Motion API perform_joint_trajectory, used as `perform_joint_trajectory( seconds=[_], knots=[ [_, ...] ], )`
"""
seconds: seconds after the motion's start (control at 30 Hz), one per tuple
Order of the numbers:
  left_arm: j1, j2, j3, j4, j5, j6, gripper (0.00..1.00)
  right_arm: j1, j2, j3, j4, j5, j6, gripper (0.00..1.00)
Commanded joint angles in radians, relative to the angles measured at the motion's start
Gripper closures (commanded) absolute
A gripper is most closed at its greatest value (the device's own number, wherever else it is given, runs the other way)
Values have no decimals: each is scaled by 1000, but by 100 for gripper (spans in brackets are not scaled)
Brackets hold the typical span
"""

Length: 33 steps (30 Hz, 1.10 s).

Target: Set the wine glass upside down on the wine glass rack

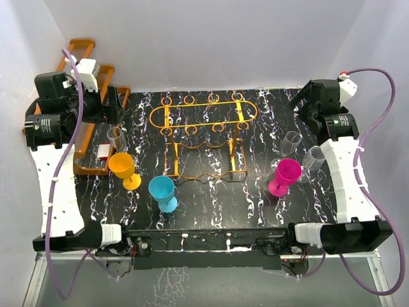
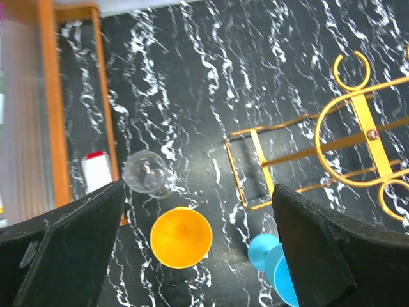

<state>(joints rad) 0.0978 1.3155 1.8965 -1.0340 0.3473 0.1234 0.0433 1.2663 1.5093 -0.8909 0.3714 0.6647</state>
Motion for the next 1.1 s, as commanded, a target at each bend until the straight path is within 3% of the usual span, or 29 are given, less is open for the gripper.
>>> perform_joint_trajectory(
  seconds=[0.0, 0.1, 0.2, 0.27, 0.33, 0.5, 0.67, 1.07],
  knots=[
    [0, -103, -41, 82, -104, 8, 3, 3, -80, 2, 154, -54, -45, 2],
    [2, -97, -81, 61, -121, 111, 3, 2, -180, -76, 349, -331, -206, 2],
    [2, -17, -47, -36, -69, 155, 3, 4, -208, -93, 427, -404, -209, 2],
    [1, 43, 17, -86, -85, 134, 9, 32, -197, -68, 427, -447, -220, 2],
    [2, 101, 57, -94, -119, 115, 17, 64, -197, -57, 432, -468, -236, 2],
    [54, 238, 131, -124, -131, 102, 47, 109, -245, -90, 452, -482, -288, 2],
    [98, 317, 186, -151, -18, 84, 49, 118, -325, -168, 490, -483, -321, 2],
    [105, 360, 1, -35, -156, 85, 47, 243, -367, -173, 494, -361, -419, 2]
  ],
)
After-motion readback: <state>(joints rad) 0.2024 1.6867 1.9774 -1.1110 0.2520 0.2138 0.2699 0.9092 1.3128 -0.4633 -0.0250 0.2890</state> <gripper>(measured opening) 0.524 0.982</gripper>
